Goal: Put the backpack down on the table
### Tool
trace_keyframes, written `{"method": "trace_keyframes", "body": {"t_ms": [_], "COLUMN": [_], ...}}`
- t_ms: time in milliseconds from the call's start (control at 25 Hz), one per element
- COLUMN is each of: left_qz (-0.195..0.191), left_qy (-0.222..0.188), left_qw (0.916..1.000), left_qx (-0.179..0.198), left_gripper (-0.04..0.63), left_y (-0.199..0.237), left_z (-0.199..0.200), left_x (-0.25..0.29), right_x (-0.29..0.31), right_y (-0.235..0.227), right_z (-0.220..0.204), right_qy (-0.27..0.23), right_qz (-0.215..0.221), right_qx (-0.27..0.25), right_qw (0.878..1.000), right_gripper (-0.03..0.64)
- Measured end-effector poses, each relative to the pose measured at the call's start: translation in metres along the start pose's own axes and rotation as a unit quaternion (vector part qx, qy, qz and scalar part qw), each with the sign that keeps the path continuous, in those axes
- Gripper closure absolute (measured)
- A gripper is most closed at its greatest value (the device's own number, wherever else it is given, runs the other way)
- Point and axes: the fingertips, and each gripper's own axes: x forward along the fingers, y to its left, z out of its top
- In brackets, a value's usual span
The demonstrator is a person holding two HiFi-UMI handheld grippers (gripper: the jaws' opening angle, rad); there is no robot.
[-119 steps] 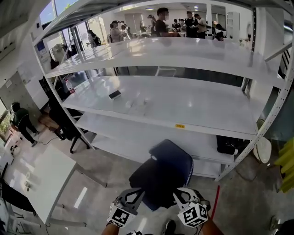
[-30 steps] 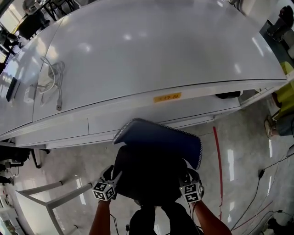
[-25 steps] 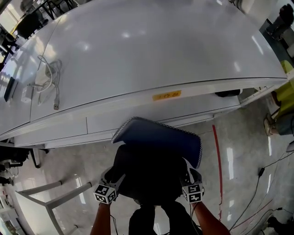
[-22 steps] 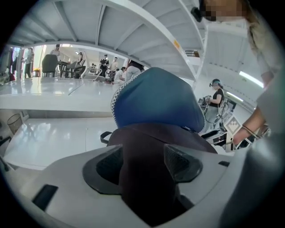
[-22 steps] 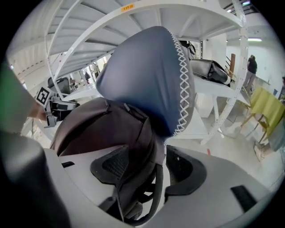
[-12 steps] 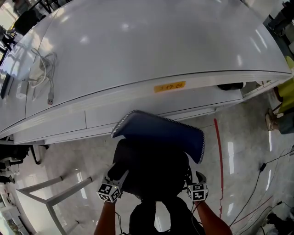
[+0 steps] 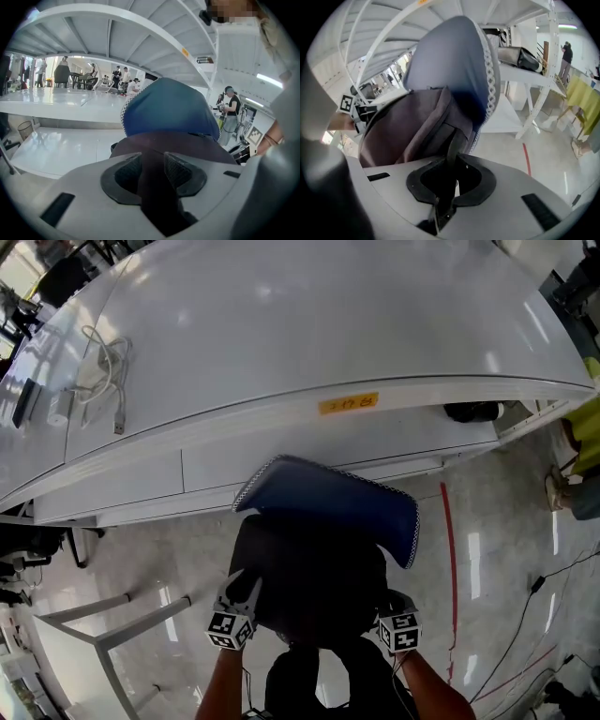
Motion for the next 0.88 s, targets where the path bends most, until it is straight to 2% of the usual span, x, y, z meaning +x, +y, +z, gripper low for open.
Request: {"method": "trace_keyframes", "body": {"t_ms": [80,160,240,360,480,600,680,760,880], "left_qz": [0.008,0.012,0.016,0.027,0.041,0.075,0.094,0.109,0.128], "left_qy": [-0.019,-0.034,-0.040,-0.053,-0.077,-0.095,-0.119,-0.144,-0.163], "left_qw": [0.9997,0.9992,0.9990,0.9982,0.9961,0.9927,0.9884,0.9836,0.9783], "left_qx": [-0.012,-0.019,-0.012,-0.004,-0.012,0.005,-0.002,-0.007,0.005], "left_gripper": [0.464,0.463,0.463,0.453,0.453,0.453,0.453,0.453,0.453], "left_y": [-0.002,-0.005,-0.008,-0.008,-0.008,-0.002,0.006,0.010,0.000], "left_z": [0.010,0.019,0.029,0.046,0.067,0.083,0.096,0.108,0.120], "left_x": [-0.009,-0.020,-0.032,-0.057,-0.087,-0.124,-0.152,-0.180,-0.216], "right_x": [-0.024,-0.047,-0.069,-0.092,-0.109,-0.126,-0.136,-0.147,-0.162], "right_y": [0.018,0.043,0.075,0.124,0.180,0.246,0.284,0.313,0.339], "right_z": [0.027,0.057,0.085,0.121,0.157,0.189,0.206,0.217,0.222], "right_qy": [-0.039,-0.076,-0.106,-0.138,-0.164,-0.187,-0.198,-0.202,-0.196], "right_qz": [0.014,0.029,0.053,0.093,0.140,0.187,0.214,0.237,0.263], "right_qx": [-0.031,-0.076,-0.118,-0.152,-0.175,-0.207,-0.220,-0.232,-0.267], "right_qw": [0.999,0.994,0.986,0.974,0.961,0.942,0.931,0.922,0.906], "right_gripper": [0.575,0.575,0.575,0.574,0.574,0.574,0.574,0.574,0.575]}}
